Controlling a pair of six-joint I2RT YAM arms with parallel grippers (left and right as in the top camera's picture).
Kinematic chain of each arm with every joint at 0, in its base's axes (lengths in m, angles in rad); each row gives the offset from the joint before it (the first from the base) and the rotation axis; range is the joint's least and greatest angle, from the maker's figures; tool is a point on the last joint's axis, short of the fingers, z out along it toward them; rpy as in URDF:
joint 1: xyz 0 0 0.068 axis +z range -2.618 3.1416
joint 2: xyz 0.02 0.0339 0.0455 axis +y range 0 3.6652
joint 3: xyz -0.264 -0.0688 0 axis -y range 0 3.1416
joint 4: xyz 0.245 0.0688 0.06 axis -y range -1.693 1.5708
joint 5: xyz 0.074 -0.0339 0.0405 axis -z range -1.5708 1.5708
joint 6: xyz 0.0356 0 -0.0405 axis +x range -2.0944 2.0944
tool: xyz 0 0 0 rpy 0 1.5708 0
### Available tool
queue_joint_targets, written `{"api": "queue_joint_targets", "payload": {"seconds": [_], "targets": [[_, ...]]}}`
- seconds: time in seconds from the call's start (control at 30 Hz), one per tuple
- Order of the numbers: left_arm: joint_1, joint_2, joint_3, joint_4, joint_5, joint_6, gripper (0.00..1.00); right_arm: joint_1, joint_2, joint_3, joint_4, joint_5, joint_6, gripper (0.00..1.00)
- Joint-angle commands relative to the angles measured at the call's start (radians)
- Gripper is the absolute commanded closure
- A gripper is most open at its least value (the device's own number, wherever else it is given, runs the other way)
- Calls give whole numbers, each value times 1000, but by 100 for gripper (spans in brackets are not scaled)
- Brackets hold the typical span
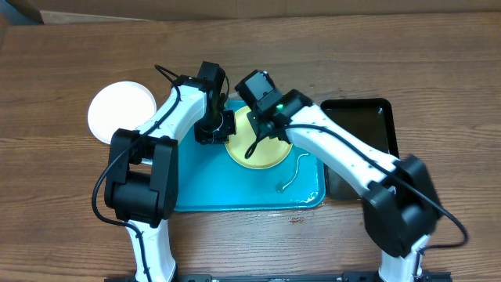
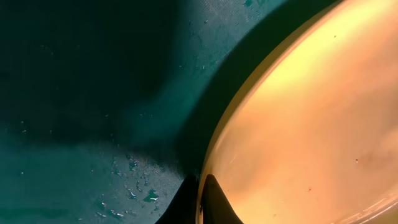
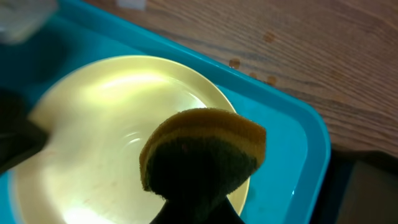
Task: Clean dirty plates on tray and stack at the side
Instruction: 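Scrub the yellow plate with the sponge while the left gripper holds it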
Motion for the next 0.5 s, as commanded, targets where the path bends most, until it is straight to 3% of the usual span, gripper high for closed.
{"api": "queue_joint_targets", "payload": {"seconds": [0.0,0.27,0.37,0.47], "targets": [[-8,17,-3,0,-6,10,96,-6,63,19,28,85,-18,96],[-8,17,-3,-1,-6,31,96,-8,116,18,84,101,-18,96],[-8,17,-3,-4,-6,31,96,-10,116,12,84,101,-18,83],[-8,17,-3,-4,-6,31,96,-18,116,3,83,101,-18,81]]}}
